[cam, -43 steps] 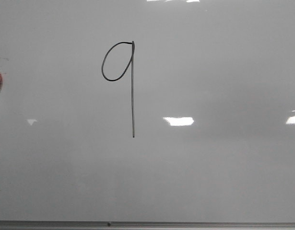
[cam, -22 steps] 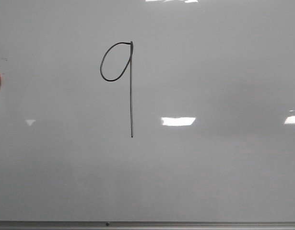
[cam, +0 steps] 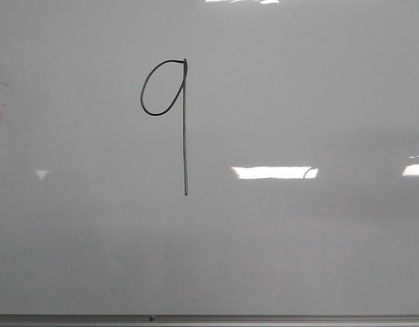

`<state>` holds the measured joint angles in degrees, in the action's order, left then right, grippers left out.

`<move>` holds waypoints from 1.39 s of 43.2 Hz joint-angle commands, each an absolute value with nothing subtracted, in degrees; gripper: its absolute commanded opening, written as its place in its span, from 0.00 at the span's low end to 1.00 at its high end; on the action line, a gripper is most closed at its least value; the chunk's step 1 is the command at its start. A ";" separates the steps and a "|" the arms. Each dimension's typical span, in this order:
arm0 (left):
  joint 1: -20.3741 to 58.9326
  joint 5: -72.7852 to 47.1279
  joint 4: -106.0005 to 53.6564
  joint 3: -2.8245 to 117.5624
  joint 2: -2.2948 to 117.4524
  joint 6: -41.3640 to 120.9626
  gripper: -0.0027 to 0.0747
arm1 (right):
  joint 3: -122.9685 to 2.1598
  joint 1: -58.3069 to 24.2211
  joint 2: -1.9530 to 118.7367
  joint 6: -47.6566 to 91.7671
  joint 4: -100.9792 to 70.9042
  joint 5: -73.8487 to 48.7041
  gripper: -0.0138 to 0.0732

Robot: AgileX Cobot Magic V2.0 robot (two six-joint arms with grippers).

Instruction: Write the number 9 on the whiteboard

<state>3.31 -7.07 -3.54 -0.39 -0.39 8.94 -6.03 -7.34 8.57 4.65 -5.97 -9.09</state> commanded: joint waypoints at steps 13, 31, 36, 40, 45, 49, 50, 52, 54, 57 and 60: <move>3.24 -2.21 -3.58 -0.58 -1.54 8.45 0.01 | 1.37 1.50 2.75 0.00 -3.44 0.30 0.08; 3.11 -2.21 -3.58 -0.58 -1.44 8.45 0.01 | 1.37 1.62 -1.65 0.00 -3.44 -5.19 0.08; 3.11 -2.21 -3.58 -0.58 -1.44 8.45 0.01 | 1.37 1.62 -1.65 0.00 -3.44 -5.17 0.08; 3.11 -2.21 -3.58 -0.58 -1.44 8.45 0.01 | 1.37 1.62 -1.65 0.00 -3.44 -5.17 0.08; 3.11 -2.21 -3.58 -0.58 -1.44 8.45 0.01 | 1.37 1.62 -1.65 0.00 -3.44 -5.17 0.08; 3.11 -2.21 -3.58 -0.58 -1.44 8.45 0.01 | 1.37 1.62 -1.65 0.00 -3.44 -5.17 0.08; 3.11 -2.21 -3.58 -0.58 -1.44 8.45 0.01 | 1.37 1.62 -1.65 0.00 -3.44 -5.17 0.08; 3.11 -2.21 -3.58 -0.58 -1.44 8.45 0.01 | 1.37 1.62 -1.65 0.00 -3.44 -5.17 0.08; 3.11 -2.21 -3.58 -0.58 -1.44 8.45 0.01 | 1.37 1.62 -1.65 0.00 -3.44 -5.17 0.08; 3.11 -2.21 -3.58 -0.58 -1.44 8.45 0.01 | 1.37 1.62 -1.65 0.00 -3.44 -5.17 0.08; 3.11 -2.21 -3.58 -0.58 -1.44 8.45 0.01 | 1.37 1.62 -1.65 0.00 -3.44 -5.17 0.08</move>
